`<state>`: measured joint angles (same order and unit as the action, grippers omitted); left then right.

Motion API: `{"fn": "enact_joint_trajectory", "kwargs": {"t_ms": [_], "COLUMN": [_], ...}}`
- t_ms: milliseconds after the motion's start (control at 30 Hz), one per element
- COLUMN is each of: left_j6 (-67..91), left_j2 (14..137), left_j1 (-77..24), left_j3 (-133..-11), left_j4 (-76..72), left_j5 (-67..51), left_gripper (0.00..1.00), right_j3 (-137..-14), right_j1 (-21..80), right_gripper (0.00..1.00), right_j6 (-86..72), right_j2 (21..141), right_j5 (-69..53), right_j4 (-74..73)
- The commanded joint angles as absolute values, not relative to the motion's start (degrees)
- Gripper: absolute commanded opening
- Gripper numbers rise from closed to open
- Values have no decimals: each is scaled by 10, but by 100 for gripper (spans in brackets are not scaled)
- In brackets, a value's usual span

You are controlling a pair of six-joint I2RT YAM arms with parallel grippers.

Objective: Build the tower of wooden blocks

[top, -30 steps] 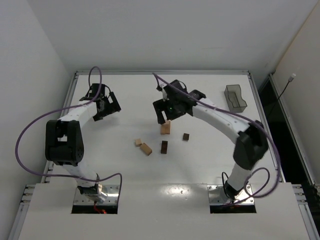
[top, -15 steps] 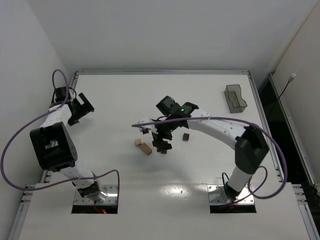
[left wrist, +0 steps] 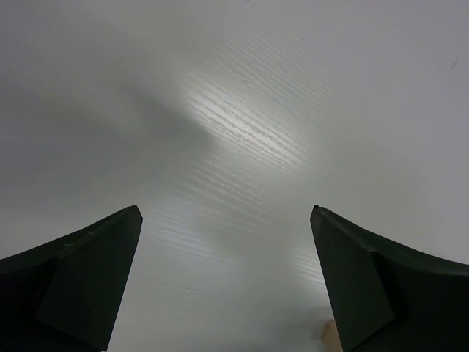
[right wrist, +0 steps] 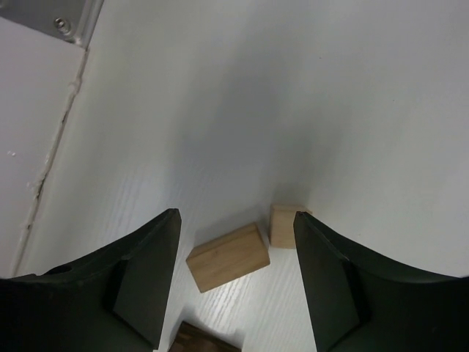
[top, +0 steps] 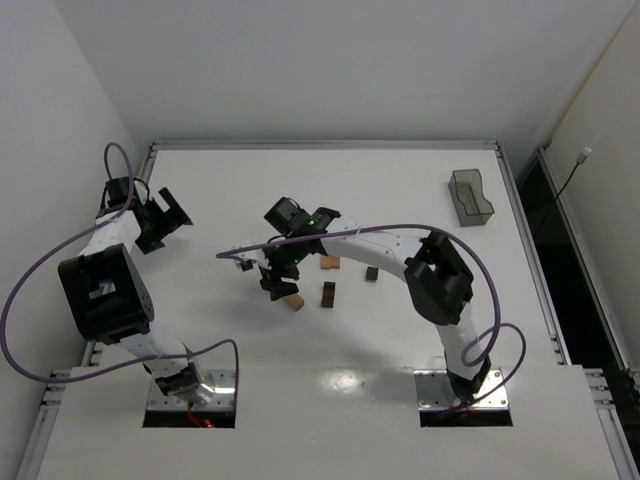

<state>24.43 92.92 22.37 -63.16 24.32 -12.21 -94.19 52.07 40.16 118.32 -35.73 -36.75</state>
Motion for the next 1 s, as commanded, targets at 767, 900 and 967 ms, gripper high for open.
{"fn": "enact_joint_trajectory", "kwargs": {"t_ms": [767,900,967], "left_j6": [265,265,271], "left_j2": [1004,1014,1014], "left_j1": [265,265,265], "left_j3": [-679,-684,-684], "left_j4": [248,248,248], "left_j5": [-190,-190,-190], "left_gripper": [100,100,100], "right_j3": [-1036,-1029,-1029], "right_j1": [521,516,516], "right_gripper": [57,57,56], "right_j6": [363,369,374], "right_j2": [1314,1314,1309], "right_j5": [-229,-229,-229], "right_j4": [-337,-342,-342]}}
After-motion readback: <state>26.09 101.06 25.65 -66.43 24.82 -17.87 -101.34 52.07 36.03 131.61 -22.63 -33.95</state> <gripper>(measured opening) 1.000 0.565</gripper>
